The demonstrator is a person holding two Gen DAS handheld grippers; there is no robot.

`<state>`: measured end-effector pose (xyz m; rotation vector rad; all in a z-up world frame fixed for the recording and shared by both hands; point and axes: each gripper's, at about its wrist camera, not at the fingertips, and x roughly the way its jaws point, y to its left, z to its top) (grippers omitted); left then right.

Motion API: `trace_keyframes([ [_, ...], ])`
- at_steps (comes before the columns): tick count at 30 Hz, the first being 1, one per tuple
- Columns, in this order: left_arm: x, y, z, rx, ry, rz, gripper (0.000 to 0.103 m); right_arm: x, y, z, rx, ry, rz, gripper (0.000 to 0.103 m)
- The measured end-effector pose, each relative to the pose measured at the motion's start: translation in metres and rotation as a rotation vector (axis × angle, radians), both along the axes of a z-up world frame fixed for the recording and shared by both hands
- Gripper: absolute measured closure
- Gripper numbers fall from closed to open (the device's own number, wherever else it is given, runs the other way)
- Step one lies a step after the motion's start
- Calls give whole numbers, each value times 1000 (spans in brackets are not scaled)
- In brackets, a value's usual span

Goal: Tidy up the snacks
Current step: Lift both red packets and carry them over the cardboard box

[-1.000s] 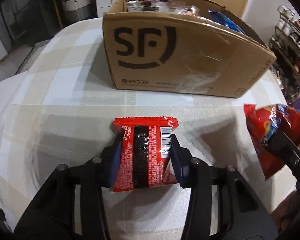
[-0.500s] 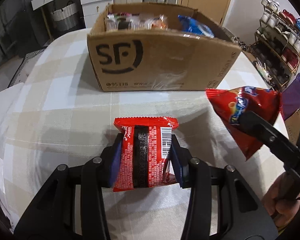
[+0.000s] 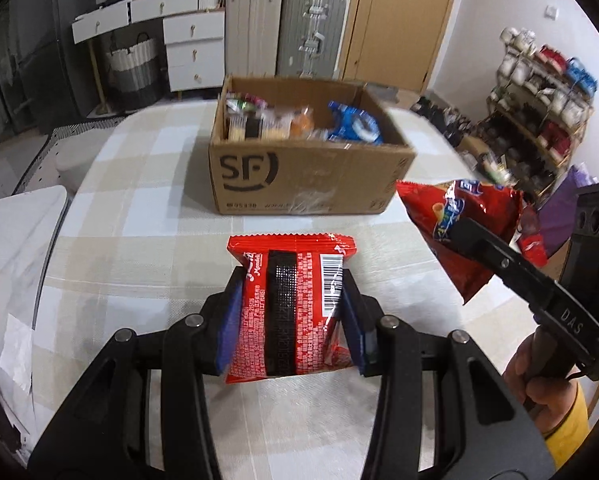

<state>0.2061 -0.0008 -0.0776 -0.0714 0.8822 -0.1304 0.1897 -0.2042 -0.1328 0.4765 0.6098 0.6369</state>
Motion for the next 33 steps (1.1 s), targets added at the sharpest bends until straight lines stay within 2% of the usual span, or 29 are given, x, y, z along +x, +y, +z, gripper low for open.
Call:
trace_keyframes([
  [10, -69, 11, 62, -135, -143, -36, 62, -66, 13, 60, -44, -81, 8, 64],
  [20, -135, 35, 100, -232, -244, -60, 62, -118, 22, 90, -97, -109, -25, 64],
  [25, -156, 51, 111, -247, -276, -59, 62, -118, 35, 104, -134, -130, -29, 64],
  [27, -159, 57, 116, -229, -283, -22, 62, -117, 39, 112, -154, -148, -26, 64],
  [33, -144, 73, 132, -236, -303, -10, 62, -90, 52, 140, -218, -190, -12, 64],
])
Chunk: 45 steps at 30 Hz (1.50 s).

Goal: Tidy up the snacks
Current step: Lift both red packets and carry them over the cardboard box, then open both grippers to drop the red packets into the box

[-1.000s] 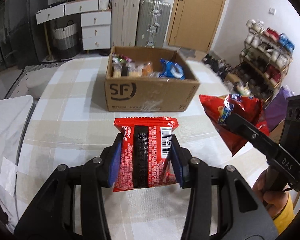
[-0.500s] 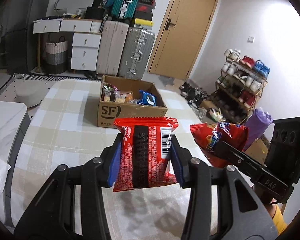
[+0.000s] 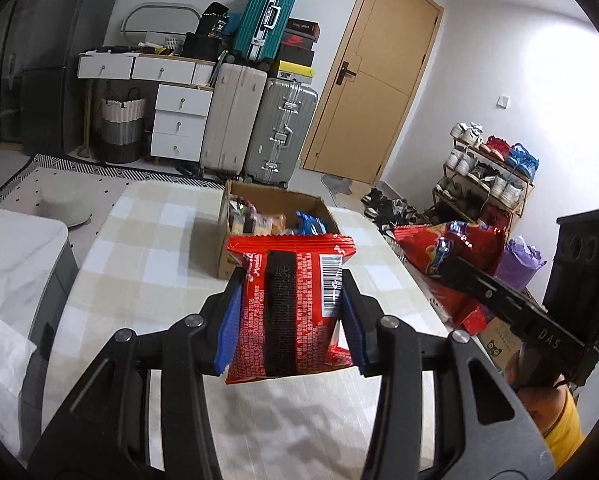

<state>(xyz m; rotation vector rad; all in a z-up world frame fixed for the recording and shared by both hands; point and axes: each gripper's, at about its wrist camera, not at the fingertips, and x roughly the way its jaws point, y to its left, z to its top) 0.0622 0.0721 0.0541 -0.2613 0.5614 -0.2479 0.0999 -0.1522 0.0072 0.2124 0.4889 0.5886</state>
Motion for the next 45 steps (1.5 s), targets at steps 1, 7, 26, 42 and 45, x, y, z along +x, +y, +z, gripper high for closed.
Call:
trace_keyframes([
  [1, 6, 2, 3, -6, 0, -1, 62, 8, 1, 5, 3, -1, 5, 64],
  [7, 56, 0, 11, 16, 17, -11, 62, 49, 10, 26, 0, -18, 41, 64],
  [26, 296, -36, -12, 110, 158, -24, 62, 215, 5, 14, -35, 81, -1, 64],
  [42, 432, -77, -107, 151, 312, -63, 62, 296, -3, -53, -46, 226, -19, 64],
  [45, 439, -79, -117, 156, 321, -66, 62, 300, -5, -61, -46, 238, -22, 64],
])
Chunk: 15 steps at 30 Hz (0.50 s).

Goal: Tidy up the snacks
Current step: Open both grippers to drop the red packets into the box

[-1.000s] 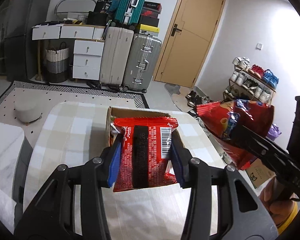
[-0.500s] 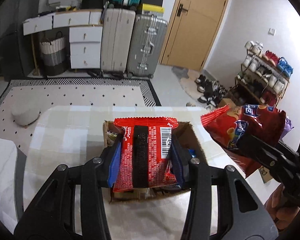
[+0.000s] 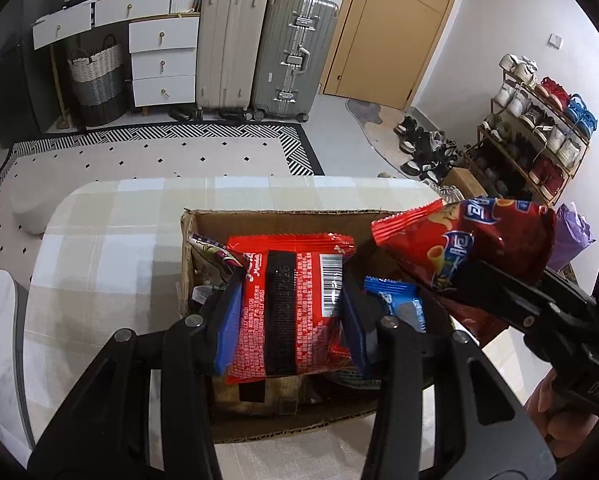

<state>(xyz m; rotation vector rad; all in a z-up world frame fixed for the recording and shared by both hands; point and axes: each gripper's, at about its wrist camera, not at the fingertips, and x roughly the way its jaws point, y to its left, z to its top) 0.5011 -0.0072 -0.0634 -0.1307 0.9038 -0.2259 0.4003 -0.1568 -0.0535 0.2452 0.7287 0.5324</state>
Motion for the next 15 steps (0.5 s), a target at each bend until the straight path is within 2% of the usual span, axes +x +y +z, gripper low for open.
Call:
trace_keyframes([
  [9, 7, -11, -23, 12, 21, -52, 62, 7, -1, -14, -12, 35, -14, 63],
  [11, 6, -9, -24, -15, 22, -73, 53, 9, -1, -17, -13, 44, -17, 63],
  [12, 4, -7, -25, -22, 29, -96, 34, 9, -1, -18, -13, 46, -20, 63],
  [13, 5, -7, -24, -9, 21, -91, 23, 9, -2, -19, -12, 50, -21, 63],
  [15, -5, 0, -19, 5, -32, -92, 23, 10, -2, -20, -16, 54, -24, 63],
])
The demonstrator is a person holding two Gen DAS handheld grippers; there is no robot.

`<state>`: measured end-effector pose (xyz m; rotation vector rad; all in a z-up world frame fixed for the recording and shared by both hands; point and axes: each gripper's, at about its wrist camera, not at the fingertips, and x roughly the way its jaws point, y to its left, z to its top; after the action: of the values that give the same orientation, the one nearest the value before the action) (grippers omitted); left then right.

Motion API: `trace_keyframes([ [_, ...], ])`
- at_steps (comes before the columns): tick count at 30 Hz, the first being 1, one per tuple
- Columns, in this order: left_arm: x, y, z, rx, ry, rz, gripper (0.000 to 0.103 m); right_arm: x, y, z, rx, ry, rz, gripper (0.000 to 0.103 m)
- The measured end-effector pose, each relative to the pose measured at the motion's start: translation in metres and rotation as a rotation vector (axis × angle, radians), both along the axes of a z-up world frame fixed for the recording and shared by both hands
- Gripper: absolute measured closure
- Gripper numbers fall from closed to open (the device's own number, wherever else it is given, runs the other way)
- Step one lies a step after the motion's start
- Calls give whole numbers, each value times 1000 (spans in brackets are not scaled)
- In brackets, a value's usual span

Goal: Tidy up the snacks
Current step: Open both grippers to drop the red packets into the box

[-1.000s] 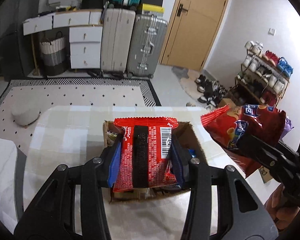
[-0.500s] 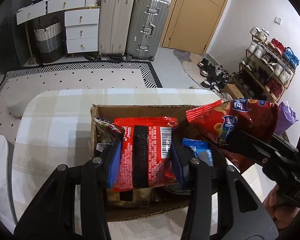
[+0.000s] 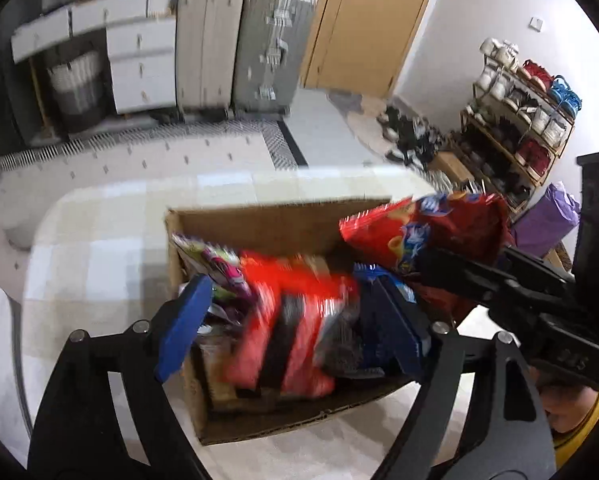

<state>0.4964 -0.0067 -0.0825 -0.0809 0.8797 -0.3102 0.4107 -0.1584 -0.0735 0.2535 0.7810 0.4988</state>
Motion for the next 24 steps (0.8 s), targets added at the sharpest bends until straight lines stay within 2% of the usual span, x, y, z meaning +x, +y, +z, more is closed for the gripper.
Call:
trace_keyframes([
  [4, 1, 3, 2, 41, -11, 29, 22, 3, 2, -3, -12, 16, -4, 63],
  [10, 5, 23, 0, 16, 13, 79, 22, 2, 8, -5, -32, 23, 10, 63],
  [17, -17, 36, 2, 39, -23, 107, 22, 6, 18, -11, -63, 49, 30, 63],
  [24, -33, 36, 10, 46, -23, 112, 22, 6, 25, -12, -93, 43, 36, 61],
])
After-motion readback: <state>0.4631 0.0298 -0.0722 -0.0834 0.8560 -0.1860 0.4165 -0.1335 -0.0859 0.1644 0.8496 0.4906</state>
